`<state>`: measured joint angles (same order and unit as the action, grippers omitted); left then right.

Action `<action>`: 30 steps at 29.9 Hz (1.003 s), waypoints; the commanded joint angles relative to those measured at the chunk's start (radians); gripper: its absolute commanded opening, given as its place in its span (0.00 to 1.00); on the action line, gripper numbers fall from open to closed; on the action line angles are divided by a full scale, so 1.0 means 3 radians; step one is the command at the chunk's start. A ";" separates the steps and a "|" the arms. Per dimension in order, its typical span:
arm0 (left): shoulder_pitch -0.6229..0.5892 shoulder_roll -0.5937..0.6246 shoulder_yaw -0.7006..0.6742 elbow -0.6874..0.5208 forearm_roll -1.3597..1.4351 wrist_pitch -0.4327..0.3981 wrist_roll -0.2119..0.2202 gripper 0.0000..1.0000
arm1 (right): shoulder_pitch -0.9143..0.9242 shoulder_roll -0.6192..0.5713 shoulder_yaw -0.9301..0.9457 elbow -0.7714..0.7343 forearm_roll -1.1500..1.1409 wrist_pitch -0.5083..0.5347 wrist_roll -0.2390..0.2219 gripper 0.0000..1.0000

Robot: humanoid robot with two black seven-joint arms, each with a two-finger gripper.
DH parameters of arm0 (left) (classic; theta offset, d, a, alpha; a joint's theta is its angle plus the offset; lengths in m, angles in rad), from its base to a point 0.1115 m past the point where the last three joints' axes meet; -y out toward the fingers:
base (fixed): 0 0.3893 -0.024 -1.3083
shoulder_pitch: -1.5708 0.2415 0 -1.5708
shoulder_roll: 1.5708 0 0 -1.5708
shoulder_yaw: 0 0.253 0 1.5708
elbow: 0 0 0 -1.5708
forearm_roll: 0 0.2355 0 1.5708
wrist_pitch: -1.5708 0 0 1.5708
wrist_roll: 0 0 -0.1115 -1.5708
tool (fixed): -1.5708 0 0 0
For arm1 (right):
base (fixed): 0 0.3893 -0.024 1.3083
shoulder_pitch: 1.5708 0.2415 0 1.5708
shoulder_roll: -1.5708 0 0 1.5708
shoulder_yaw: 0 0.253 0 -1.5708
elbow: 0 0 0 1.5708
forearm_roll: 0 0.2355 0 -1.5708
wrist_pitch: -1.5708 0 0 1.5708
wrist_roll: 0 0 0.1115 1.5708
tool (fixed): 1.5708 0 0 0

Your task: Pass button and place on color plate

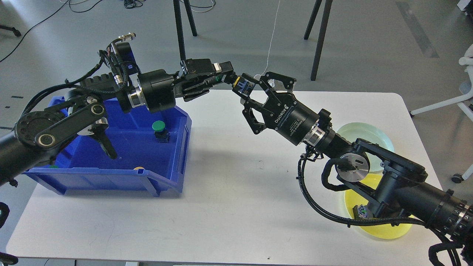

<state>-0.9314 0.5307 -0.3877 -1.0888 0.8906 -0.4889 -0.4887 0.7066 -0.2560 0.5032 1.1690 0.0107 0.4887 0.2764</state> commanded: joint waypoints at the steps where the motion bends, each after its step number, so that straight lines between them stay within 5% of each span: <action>1: 0.0027 0.0000 -0.0037 -0.0001 0.0002 0.0001 0.0000 0.64 | -0.0018 0.0000 0.0005 0.0005 0.0005 0.0000 0.0004 0.04; 7: 0.0027 0.0000 -0.0037 0.0004 -0.0003 0.0001 0.0000 0.74 | -0.0110 -0.0062 0.0071 0.0020 0.0066 0.0000 0.0009 0.04; 15: 0.0027 0.0000 -0.0042 0.0014 -0.0069 0.0001 0.0000 0.75 | -0.0693 -0.0700 0.0807 0.0010 0.0077 -0.0094 0.0030 0.04; 18: 0.0032 -0.0005 -0.0042 0.0019 -0.0069 0.0001 0.0000 0.76 | -0.0780 -0.0987 0.0844 0.0005 -0.0076 -0.0890 0.0040 0.03; 24: 0.0027 -0.0046 -0.0042 0.0030 -0.0069 0.0001 0.0000 0.76 | -0.0857 -0.1085 0.0492 0.0020 -0.1276 -0.3078 -0.0027 0.03; 30: 0.0027 -0.0046 -0.0042 0.0030 -0.0069 0.0001 0.0000 0.77 | -0.0770 -0.1044 -0.0418 -0.0260 -0.1743 -0.3258 -0.0073 0.03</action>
<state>-0.9233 0.5169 -0.4005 -1.0799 0.8696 -0.4887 -0.4888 0.4591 -0.5806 0.4927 1.1550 -0.4762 -0.4768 0.2605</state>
